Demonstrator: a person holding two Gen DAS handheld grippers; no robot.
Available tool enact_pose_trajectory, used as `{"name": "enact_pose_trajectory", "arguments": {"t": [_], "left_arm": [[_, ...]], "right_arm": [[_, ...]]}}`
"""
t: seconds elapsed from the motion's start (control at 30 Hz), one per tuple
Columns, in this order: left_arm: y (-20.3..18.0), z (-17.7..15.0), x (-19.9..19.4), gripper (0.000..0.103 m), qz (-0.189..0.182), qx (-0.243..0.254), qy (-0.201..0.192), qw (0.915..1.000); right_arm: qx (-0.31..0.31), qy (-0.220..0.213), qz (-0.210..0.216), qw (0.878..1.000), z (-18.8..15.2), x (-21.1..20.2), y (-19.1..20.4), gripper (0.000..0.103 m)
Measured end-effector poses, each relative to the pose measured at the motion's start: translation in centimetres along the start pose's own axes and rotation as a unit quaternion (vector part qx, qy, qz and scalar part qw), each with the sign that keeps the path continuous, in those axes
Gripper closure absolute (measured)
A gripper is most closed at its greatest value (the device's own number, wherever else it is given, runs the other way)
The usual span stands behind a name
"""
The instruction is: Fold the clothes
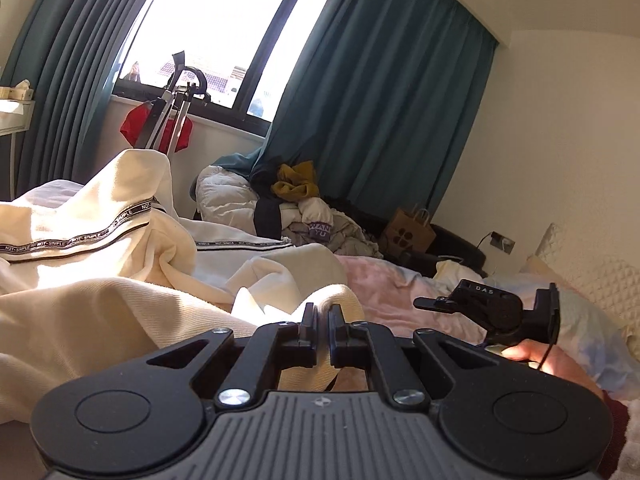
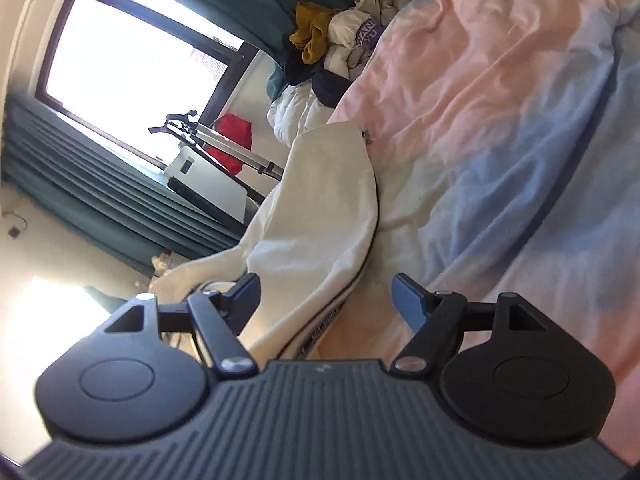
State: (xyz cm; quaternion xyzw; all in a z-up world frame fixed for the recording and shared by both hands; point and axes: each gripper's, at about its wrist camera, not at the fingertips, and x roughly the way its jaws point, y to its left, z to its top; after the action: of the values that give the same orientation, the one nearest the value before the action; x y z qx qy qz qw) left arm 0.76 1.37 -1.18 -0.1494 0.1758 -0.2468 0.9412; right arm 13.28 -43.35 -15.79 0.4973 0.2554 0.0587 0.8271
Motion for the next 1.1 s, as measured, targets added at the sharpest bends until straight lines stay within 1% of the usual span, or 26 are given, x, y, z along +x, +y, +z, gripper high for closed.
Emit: {"name": "enact_pose_trajectory", "arguments": {"t": [0.1, 0.17, 0.27, 0.3, 0.33, 0.4, 0.47, 0.5, 0.53, 0.57, 0.6, 0.63, 0.67, 0.7, 0.77, 0.87, 0.93, 1.03, 1.1], "left_arm": [[1.9, 0.1, -0.1, 0.097, -0.004, -0.036, -0.027, 0.9990], [3.4, 0.2, -0.1, 0.097, 0.003, -0.068, -0.040, 0.9969], [5.8, 0.3, -0.3, 0.097, 0.008, -0.117, -0.061, 0.9912], [6.4, 0.4, -0.3, 0.097, 0.009, -0.126, -0.065, 0.9898], [6.9, 0.5, -0.2, 0.097, 0.010, -0.135, -0.069, 0.9883], [7.9, 0.6, 0.0, 0.097, 0.010, -0.144, -0.070, 0.9871], [8.7, 0.7, 0.4, 0.097, 0.010, -0.150, -0.068, 0.9862], [9.1, 0.8, 0.6, 0.097, 0.010, -0.153, -0.067, 0.9859], [9.4, 0.8, 0.7, 0.097, 0.009, -0.157, -0.066, 0.9854], [9.7, 0.8, 0.9, 0.097, 0.013, -0.157, -0.066, 0.9853], [9.9, 0.8, 1.0, 0.097, 0.017, -0.157, -0.065, 0.9853], [10.2, 0.7, 1.2, 0.097, 0.021, -0.157, -0.065, 0.9852], [10.4, 0.7, 1.3, 0.097, 0.020, -0.161, -0.062, 0.9847], [10.6, 0.8, 1.5, 0.097, 0.019, -0.165, -0.060, 0.9842], [10.6, 0.7, 1.8, 0.097, 0.016, -0.165, -0.056, 0.9845], [9.9, 0.6, 1.8, 0.097, 0.006, -0.156, -0.050, 0.9865], [9.0, 0.2, 1.7, 0.097, -0.002, -0.154, -0.047, 0.9870], [6.8, -0.4, 1.8, 0.097, -0.012, -0.114, -0.032, 0.9929], [5.4, -1.1, 1.9, 0.097, -0.023, -0.098, -0.018, 0.9947]], "right_arm": [[0.034, 0.019, 0.015, 0.999, 2.2, 4.4, -1.8, 0.031], [0.036, 0.023, 0.014, 0.999, 3.3, 7.2, -2.8, 0.032], [0.034, 0.021, 0.012, 0.999, 4.6, 10.8, -4.3, 0.032], [0.034, 0.023, 0.014, 0.999, 5.0, 12.0, -4.7, 0.033], [0.034, 0.025, 0.016, 0.999, 5.4, 13.2, -5.0, 0.038], [0.034, 0.031, 0.021, 0.999, 6.1, 15.5, -5.6, 0.041], [0.037, 0.023, 0.033, 0.998, 6.4, 17.3, -5.6, 0.044], [0.038, 0.022, 0.039, 0.998, 6.4, 18.0, -5.4, 0.047], [0.037, 0.022, 0.043, 0.998, 6.5, 18.7, -5.2, 0.056], [0.027, 0.017, 0.037, 0.999, 6.5, 19.2, -4.9, 0.063], [0.015, 0.010, 0.028, 0.999, 6.6, 19.5, -4.5, 0.079], [0.002, 0.003, 0.019, 1.000, 6.7, 19.8, -4.2, 0.085], [0.001, -0.007, 0.017, 1.000, 6.8, 19.7, -4.1, 0.087], [0.003, -0.019, 0.019, 1.000, 6.9, 19.5, -4.0, 0.092], [0.006, -0.041, 0.022, 0.999, 7.3, 18.8, -3.6, 0.093], [-0.018, -0.077, 0.023, 0.997, 8.1, 16.2, -1.7, 0.094], [-0.038, -0.110, 0.025, 0.993, 8.9, 13.4, -0.2, 0.094], [-0.061, -0.166, 0.018, 0.984, 10.0, 7.6, 0.9, 0.094], [-0.064, -0.201, 0.008, 0.978, 10.5, 3.7, 0.8, 0.094]]}}
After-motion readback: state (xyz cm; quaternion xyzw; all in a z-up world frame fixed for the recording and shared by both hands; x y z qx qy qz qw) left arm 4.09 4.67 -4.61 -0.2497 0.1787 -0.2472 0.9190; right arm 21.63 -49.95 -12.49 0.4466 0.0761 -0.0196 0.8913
